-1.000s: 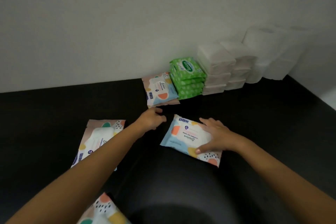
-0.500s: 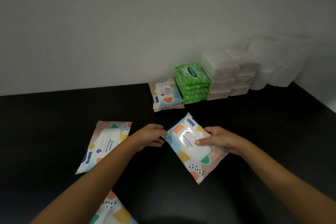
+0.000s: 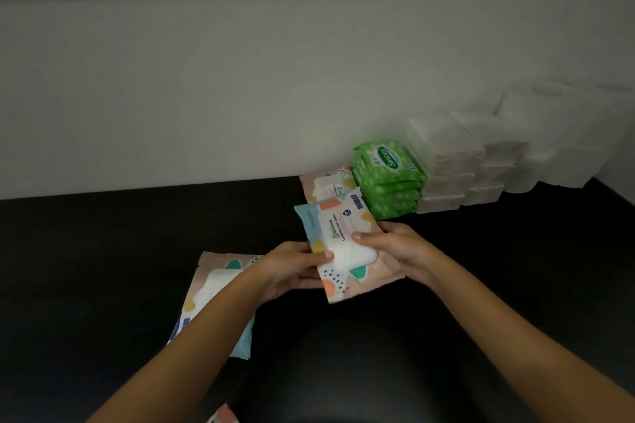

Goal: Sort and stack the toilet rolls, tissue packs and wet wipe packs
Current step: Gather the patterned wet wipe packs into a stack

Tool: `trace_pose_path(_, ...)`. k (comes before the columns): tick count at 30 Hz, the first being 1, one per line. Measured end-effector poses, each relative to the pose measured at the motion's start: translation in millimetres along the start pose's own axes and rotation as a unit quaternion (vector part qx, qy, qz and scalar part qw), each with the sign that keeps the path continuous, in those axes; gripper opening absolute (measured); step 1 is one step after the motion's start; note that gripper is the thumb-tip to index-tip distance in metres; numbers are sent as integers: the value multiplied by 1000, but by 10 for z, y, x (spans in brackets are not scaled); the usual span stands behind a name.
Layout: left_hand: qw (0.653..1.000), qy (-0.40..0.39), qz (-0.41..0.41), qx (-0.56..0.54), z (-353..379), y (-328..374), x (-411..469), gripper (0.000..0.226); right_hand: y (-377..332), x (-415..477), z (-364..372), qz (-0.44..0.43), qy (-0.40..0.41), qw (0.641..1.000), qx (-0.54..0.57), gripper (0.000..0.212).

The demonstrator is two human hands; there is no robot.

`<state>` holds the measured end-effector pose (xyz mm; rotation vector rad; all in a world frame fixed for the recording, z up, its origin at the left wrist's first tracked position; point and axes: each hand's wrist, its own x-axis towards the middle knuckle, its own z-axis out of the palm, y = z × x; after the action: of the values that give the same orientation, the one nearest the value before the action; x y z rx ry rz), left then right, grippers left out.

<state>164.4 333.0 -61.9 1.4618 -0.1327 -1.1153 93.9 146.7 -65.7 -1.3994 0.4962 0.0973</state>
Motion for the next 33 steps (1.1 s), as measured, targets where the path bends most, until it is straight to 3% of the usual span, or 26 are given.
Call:
trace_pose_path(3,996,61,34,-56,-126,202,144,19,-174,198,119,-17,26,999,28,18)
trace_pose_path(8,986,123,73,-86,-279,403,448,20,-267,410,207,-3,43,995,87,31)
trace_pose_path(18,973,205,95,-44,-313,440,1014,25,-25,523,128,-36,75,985,152,54)
trace_pose_path(24,963,249,88,-47,-218,445,1115,32,149,448,54,-51,115,974,186,46)
trace_pose_path(33,955,280,71,70,-192,518,1006,41,224,353,59,-15,132,976,174,44)
